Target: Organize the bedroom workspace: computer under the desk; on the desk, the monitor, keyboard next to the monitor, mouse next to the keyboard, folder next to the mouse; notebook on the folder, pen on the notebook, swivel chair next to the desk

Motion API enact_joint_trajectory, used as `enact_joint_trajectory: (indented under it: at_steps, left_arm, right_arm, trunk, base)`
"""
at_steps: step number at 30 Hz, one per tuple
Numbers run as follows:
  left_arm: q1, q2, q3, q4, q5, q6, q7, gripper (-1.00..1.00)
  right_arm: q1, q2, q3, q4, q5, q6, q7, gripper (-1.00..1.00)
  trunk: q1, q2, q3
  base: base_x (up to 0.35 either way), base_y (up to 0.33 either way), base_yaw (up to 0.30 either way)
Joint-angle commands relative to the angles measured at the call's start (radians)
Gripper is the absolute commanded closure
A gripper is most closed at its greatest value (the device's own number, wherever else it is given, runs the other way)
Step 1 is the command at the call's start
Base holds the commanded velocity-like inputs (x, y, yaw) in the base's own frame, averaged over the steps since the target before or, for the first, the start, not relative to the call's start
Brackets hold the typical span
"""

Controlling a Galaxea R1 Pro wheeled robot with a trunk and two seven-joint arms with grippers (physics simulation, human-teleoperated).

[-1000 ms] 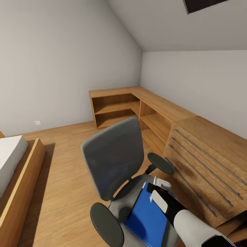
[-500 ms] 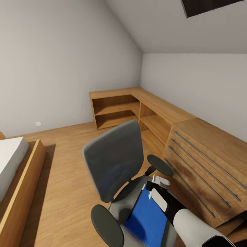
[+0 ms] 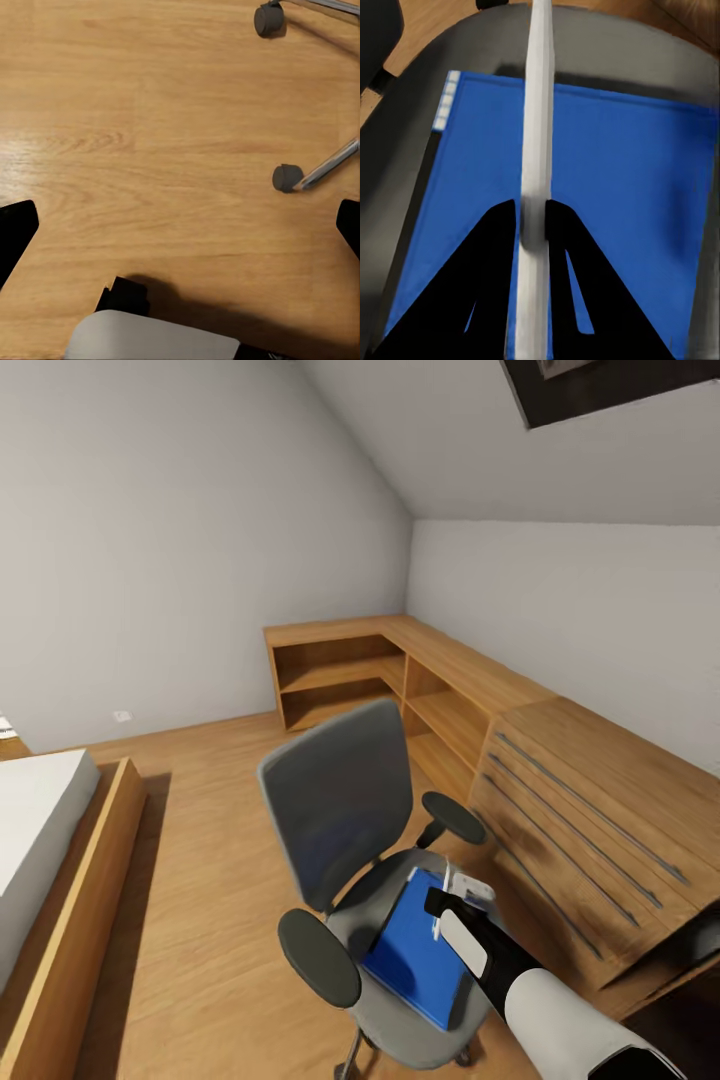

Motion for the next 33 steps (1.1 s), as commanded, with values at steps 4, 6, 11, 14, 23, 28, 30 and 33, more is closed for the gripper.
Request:
enact_joint_trajectory:
  at_steps: [4, 6, 11, 14, 23, 28, 30, 33]
  left_arm:
    - [0.000, 0.000, -0.005, 0.001, 0.011, -0.001, -0.006, -1.00]
    - [0.000, 0.000, -0.005, 0.001, 0.011, -0.001, -0.006, -1.00]
    - [-0.001, 0.000, -0.005, 0.001, 0.011, -0.001, -0.006, -1.00]
    - [0.000, 0.000, -0.005, 0.001, 0.011, -0.001, -0.006, -1.00]
    - [0.000, -0.001, -0.009, 0.001, 0.008, -0.003, -0.008, -1.00]
    - [0.000, -0.001, -0.009, 0.001, 0.010, -0.002, -0.008, -1.00]
    - [0.000, -0.002, -0.011, 0.001, 0.011, 0.001, -0.008, -1.00]
    - [-0.001, -0.005, -0.012, 0.001, 0.011, 0.003, -0.010, -1.00]
  right_arm:
    - [-0.001, -0.001, 0.007, -0.002, -0.006, 0.000, -0.008, 1.00]
    - [-0.001, -0.001, 0.007, -0.003, -0.006, 0.000, -0.008, 1.00]
    - [-0.001, 0.000, 0.008, -0.003, -0.005, -0.001, -0.007, 1.00]
    - [-0.001, 0.000, 0.010, -0.003, -0.004, -0.004, -0.006, 1.00]
    - [0.000, 0.001, 0.009, -0.003, -0.003, -0.006, -0.006, 1.00]
    - [0.000, 0.002, 0.009, -0.002, -0.003, -0.008, -0.006, 1.00]
    - [0.000, 0.002, 0.009, -0.001, -0.002, -0.016, -0.006, 1.00]
    - [0.000, 0.002, 0.009, -0.001, -0.001, -0.037, -0.008, 1.00]
  trunk:
    - [-0.016, 0.028, 0.012]
    - [-0.024, 0.042, 0.018]
    - [-0.043, 0.077, 0.034]
    - [-0.054, 0.098, 0.045]
    - [-0.077, 0.140, 0.077]
    - [-0.077, 0.140, 0.084]
    - [-0.077, 0.140, 0.087]
    - [-0.077, 0.140, 0.092]
  base:
    - [-0.244, 0.000, 0.000]
    - [-0.098, 0.000, 0.000]
    - [-0.030, 0.000, 0.000]
    - [-0.007, 0.000, 0.000]
    - [-0.001, 0.000, 0.000]
    - [0.000, 0.000, 0.000]
    - [0.000, 0.000, 0.000]
    - [0.000, 0.000, 0.000]
